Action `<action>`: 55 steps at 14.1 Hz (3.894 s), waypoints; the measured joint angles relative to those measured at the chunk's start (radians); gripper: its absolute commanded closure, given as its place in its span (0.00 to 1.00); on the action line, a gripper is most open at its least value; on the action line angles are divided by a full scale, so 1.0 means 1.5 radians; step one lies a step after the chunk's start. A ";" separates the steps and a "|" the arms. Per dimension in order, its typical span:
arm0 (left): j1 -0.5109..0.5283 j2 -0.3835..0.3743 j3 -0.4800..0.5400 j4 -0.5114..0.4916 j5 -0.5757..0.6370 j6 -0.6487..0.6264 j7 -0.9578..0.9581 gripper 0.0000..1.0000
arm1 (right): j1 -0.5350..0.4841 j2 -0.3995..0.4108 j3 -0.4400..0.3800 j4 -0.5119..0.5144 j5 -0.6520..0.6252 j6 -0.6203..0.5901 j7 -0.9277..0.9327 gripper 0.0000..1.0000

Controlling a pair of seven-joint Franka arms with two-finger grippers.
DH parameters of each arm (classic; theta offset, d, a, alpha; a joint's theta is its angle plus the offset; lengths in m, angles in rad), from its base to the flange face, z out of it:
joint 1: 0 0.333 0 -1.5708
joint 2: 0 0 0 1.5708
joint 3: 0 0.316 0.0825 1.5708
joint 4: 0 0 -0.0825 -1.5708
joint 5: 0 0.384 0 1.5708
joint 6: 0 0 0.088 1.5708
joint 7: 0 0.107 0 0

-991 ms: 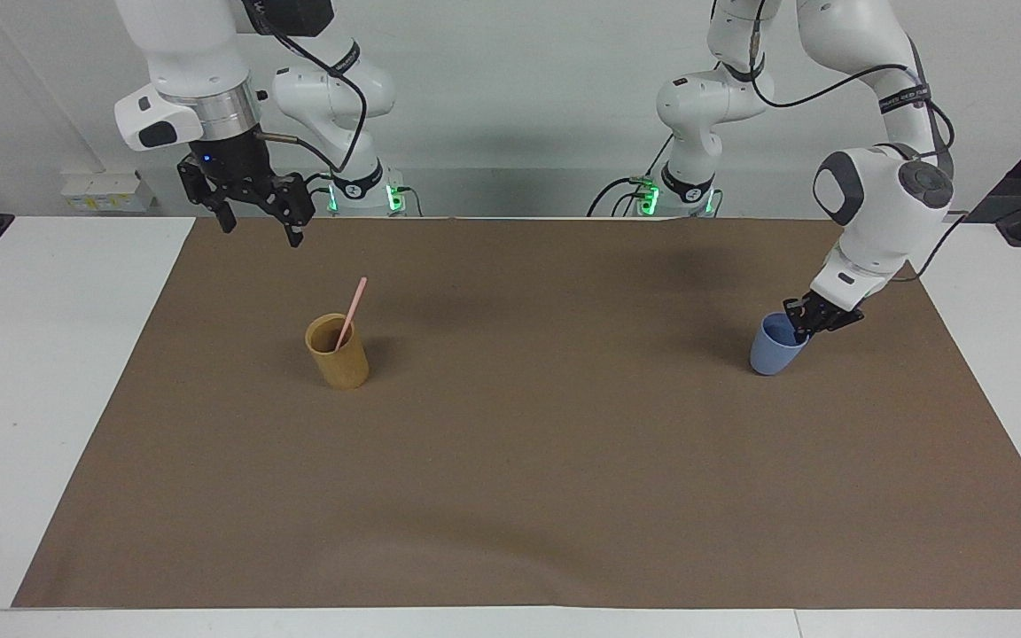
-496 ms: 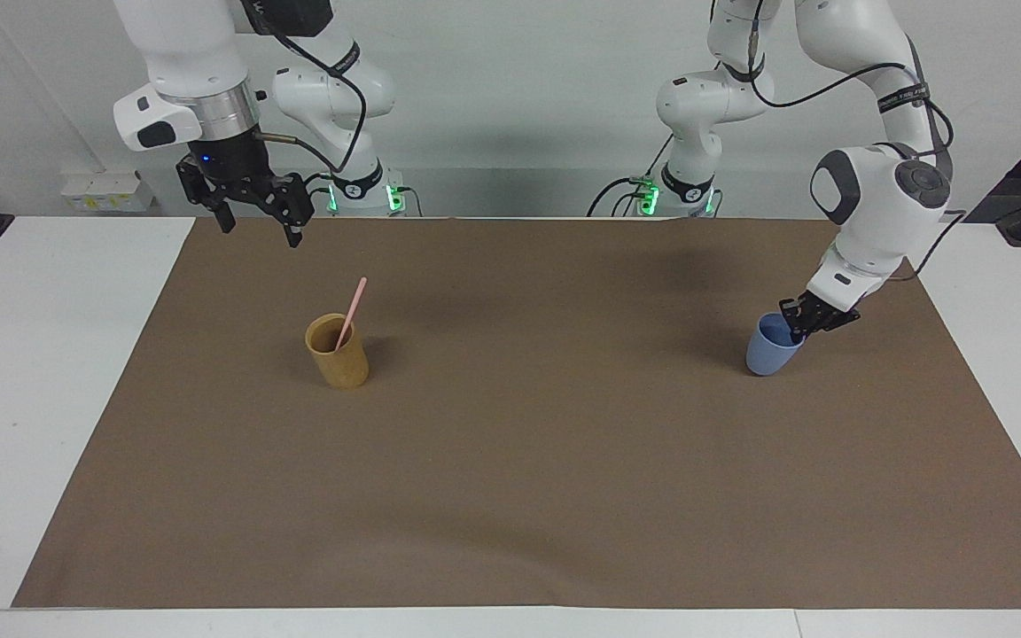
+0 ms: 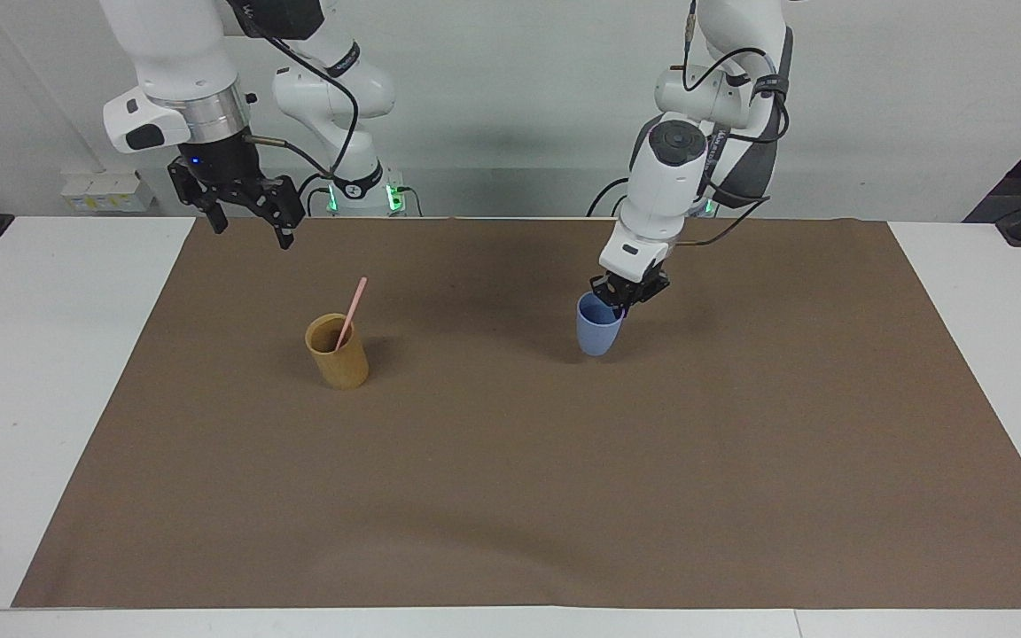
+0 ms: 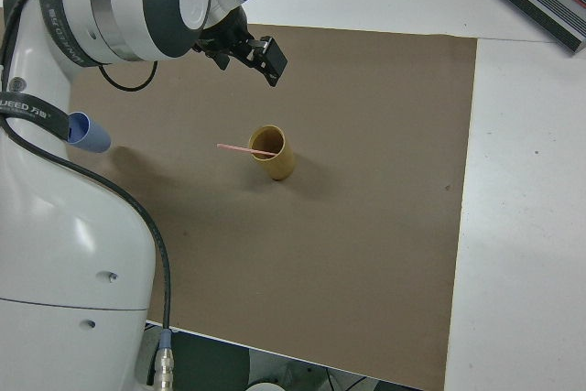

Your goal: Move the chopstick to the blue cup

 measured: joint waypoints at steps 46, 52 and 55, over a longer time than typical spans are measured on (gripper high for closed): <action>0.302 -0.118 -0.004 0.201 0.001 -0.366 0.491 0.00 | 0.124 -0.033 0.011 -0.266 -0.038 0.249 0.097 0.00; 0.297 -0.119 -0.011 0.201 0.000 -0.377 0.491 0.00 | 0.160 -0.055 0.011 -0.339 -0.074 0.249 0.138 0.14; 0.291 -0.119 -0.016 0.201 0.000 -0.378 0.490 0.00 | 0.159 -0.083 0.006 -0.380 -0.088 0.249 0.139 0.37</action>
